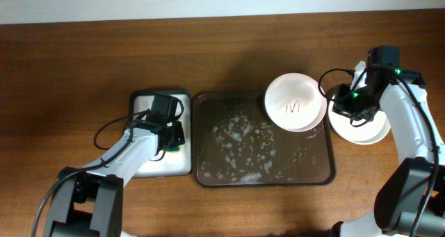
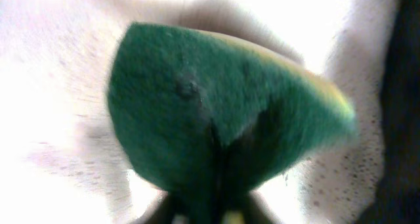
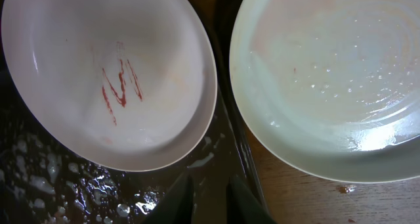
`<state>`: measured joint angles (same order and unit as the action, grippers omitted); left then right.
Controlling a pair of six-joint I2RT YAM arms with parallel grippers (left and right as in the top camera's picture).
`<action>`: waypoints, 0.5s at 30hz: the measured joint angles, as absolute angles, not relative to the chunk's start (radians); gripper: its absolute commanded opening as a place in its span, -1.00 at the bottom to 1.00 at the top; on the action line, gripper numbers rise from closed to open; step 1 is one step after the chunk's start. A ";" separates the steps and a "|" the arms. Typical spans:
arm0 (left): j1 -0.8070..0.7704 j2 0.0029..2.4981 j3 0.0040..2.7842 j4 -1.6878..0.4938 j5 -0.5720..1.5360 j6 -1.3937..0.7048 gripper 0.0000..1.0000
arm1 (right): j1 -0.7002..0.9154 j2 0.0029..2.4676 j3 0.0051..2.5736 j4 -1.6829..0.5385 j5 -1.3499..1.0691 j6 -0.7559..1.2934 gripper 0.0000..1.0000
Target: Clean dirty plates on tray and stack at the side
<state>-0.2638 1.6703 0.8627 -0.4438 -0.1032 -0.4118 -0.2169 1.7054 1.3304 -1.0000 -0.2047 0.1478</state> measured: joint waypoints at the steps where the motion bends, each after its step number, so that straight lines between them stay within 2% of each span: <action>1: -0.264 1.670 0.872 -0.452 -0.102 -0.408 -1.00 | -0.217 1.705 1.330 -1.000 -0.205 0.147 -0.61; 4: -0.264 1.667 0.915 -0.504 -0.113 -0.407 -1.00 | -0.217 1.705 1.330 -1.003 -0.205 0.146 -0.61; 5: -0.264 1.660 0.924 -0.517 -0.117 -0.407 -0.66 | -0.217 1.705 1.330 -1.003 -0.205 0.146 -0.61; 6: -0.264 1.648 0.932 -0.528 -0.121 -0.407 -0.17 | -0.217 1.705 1.330 -1.003 -0.205 0.145 -0.61; 7: -0.264 1.633 0.938 -0.548 -0.125 -0.406 0.17 | -0.216 1.705 1.330 -1.003 -0.205 0.146 -0.61; 8: -0.264 1.613 0.943 -0.568 -0.128 -0.400 0.37 | -0.217 1.705 1.330 -1.003 -0.205 0.146 -0.61; 11: -0.264 1.586 0.947 -0.607 -0.131 -0.403 0.45 | -0.216 1.705 1.330 -1.003 -0.205 0.145 -0.61; 15: -0.264 1.586 0.947 -0.610 -0.131 -0.403 0.45 | -0.217 1.705 1.330 -1.003 -0.205 0.145 -0.61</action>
<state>-0.2638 1.5856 0.9466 -0.6098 -0.1307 -0.4034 -0.2169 1.7054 1.3304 -1.0031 -0.2047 0.1452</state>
